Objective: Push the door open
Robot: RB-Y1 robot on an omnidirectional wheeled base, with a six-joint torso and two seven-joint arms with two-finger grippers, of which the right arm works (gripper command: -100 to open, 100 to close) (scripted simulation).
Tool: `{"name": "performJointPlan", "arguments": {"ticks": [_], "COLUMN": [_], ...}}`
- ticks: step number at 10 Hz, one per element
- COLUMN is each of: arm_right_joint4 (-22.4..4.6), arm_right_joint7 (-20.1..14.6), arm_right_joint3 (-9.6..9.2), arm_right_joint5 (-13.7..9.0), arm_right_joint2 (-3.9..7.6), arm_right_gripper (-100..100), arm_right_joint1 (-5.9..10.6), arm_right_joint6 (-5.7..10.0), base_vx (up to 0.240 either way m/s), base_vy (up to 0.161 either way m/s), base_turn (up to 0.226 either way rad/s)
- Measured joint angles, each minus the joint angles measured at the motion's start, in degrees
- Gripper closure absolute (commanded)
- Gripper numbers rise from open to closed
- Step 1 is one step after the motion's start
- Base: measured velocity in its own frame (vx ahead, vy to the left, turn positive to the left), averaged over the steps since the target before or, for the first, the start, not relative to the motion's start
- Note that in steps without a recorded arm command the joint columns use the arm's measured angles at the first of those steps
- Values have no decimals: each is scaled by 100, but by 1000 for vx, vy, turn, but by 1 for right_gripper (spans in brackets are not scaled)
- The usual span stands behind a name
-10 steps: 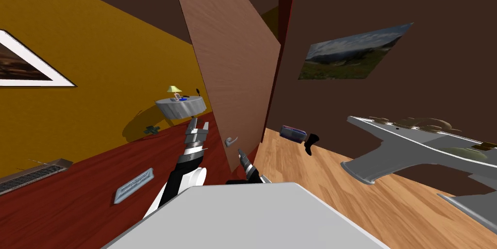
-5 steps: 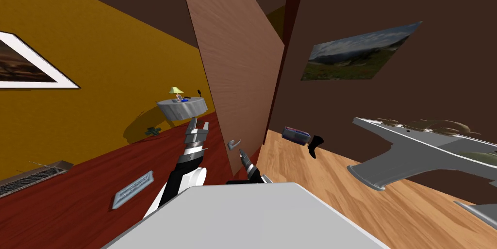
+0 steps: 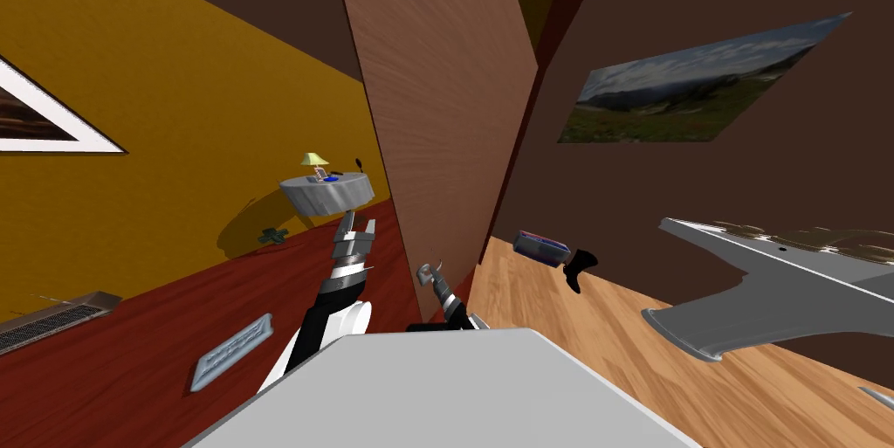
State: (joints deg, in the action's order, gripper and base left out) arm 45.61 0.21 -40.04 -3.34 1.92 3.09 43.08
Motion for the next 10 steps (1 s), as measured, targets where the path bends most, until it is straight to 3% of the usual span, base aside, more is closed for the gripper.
{"name": "performJointPlan", "arguments": {"ticks": [5,8,10], "arm_right_joint4": [1,101,-24], "arm_right_joint7": [0,36,58], "arm_right_joint3": [0,77,195], "arm_right_joint5": [0,-13,-43], "arm_right_joint2": [2,62,81], "arm_right_gripper": [100,100,100], "arm_right_joint1": [5,-59,-19], "arm_right_joint6": [-14,-93,-12], "base_vx": [-12,75,110], "base_vy": [-12,132,163], "base_turn": [2,-40,-33]}}
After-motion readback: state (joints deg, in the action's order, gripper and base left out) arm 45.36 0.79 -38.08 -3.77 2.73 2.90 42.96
